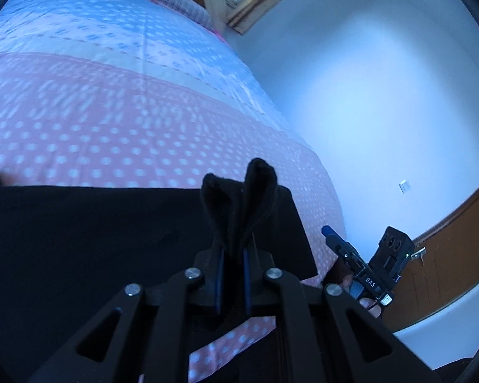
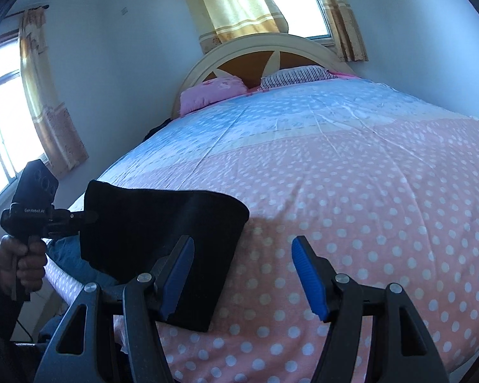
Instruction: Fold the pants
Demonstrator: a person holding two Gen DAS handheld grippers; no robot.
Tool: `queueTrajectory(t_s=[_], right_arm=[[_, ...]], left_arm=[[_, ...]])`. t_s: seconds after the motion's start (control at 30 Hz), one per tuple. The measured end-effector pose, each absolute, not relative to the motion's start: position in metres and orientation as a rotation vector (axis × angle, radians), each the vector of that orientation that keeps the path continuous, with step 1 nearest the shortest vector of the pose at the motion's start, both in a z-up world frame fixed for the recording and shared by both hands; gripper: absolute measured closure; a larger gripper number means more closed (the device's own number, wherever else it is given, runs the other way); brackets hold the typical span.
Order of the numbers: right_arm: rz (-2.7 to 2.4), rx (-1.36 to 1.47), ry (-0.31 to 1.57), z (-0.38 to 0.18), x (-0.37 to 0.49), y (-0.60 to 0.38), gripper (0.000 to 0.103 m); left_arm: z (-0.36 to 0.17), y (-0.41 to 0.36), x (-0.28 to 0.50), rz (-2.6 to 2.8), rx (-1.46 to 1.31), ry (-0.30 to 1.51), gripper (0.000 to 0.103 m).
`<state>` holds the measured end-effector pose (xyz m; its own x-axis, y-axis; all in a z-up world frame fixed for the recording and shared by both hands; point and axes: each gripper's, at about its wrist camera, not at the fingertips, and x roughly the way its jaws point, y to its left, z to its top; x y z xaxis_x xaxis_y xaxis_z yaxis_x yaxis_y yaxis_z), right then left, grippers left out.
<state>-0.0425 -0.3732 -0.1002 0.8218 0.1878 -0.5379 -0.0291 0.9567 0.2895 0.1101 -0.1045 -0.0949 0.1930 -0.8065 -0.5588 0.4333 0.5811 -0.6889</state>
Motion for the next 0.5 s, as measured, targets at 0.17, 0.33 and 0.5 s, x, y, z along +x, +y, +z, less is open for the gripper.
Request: queueTrajectory(t_s=[0.17, 0.33, 0.5], right_arm=[[0.137, 0.249, 0.6, -0.101, -0.042, -0.36, 0.038], [0.222, 0.176, 0.618, -0.103, -0.04, -0.332, 0.038], [0.359, 0.096, 0.692, -0.117, -0.038, -0.297, 0.038]], left_arm=[[-0.108, -0.082, 0.119, -0.842, -0.436, 1.098, 0.093], [-0.13, -0.072, 0.131, -0.796, -0.456, 1.167, 0.093], [-0.149, -0.073, 0.14, -0.77, -0.466, 1.21, 0.093]])
